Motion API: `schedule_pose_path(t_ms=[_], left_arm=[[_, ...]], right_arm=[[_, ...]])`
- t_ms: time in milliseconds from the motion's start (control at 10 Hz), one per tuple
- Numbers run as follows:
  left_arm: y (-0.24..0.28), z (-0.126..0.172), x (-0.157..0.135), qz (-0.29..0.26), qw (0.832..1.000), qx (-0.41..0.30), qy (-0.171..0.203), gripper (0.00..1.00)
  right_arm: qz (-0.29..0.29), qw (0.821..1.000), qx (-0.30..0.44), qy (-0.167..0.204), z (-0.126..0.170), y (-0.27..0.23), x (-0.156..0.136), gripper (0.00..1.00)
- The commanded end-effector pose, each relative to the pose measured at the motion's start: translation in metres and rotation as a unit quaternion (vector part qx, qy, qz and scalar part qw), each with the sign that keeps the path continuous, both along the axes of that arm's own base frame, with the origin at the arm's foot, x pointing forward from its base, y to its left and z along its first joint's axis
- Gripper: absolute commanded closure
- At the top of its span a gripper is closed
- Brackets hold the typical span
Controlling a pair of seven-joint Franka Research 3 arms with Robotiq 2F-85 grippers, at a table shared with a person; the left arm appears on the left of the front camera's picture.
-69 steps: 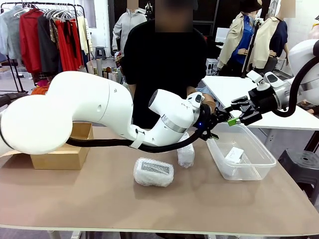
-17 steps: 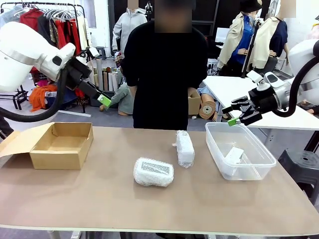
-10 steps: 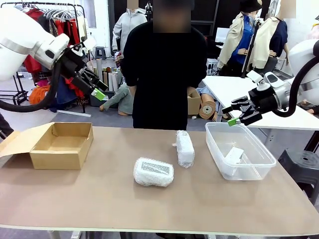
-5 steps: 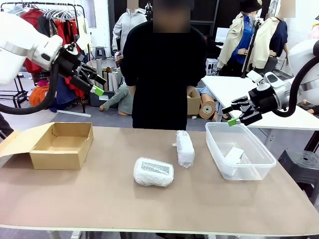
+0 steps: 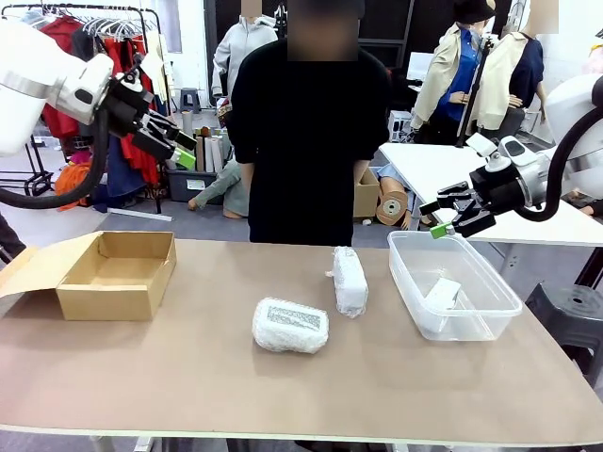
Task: Separate and place wrapped and unwrapped clocks.
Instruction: Pick up the Digital clock indicated by the person.
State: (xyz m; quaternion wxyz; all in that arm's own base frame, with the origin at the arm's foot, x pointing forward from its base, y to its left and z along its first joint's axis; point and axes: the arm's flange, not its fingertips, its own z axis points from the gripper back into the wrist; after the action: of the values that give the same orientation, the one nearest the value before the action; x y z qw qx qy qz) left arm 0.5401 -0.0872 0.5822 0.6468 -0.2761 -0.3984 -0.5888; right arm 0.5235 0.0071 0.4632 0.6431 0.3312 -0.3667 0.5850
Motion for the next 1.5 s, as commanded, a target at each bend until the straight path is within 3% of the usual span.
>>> schedule_pose_path(t_ms=[0, 1400], left_arm=[[-0.0015, 0.0005, -0.0019, -0.030, 1.000, -0.004, 0.001, 0.00], [-0.0067, -0.0010, -0.0056, -0.035, 0.999, -0.005, 0.010, 0.00]], right_arm=[[0.000, 1.000, 0.000, -0.002, 0.0015, -0.0003, 0.0002, 0.00], [0.000, 1.000, 0.000, -0.002, 0.0015, -0.0003, 0.0002, 0.00]])
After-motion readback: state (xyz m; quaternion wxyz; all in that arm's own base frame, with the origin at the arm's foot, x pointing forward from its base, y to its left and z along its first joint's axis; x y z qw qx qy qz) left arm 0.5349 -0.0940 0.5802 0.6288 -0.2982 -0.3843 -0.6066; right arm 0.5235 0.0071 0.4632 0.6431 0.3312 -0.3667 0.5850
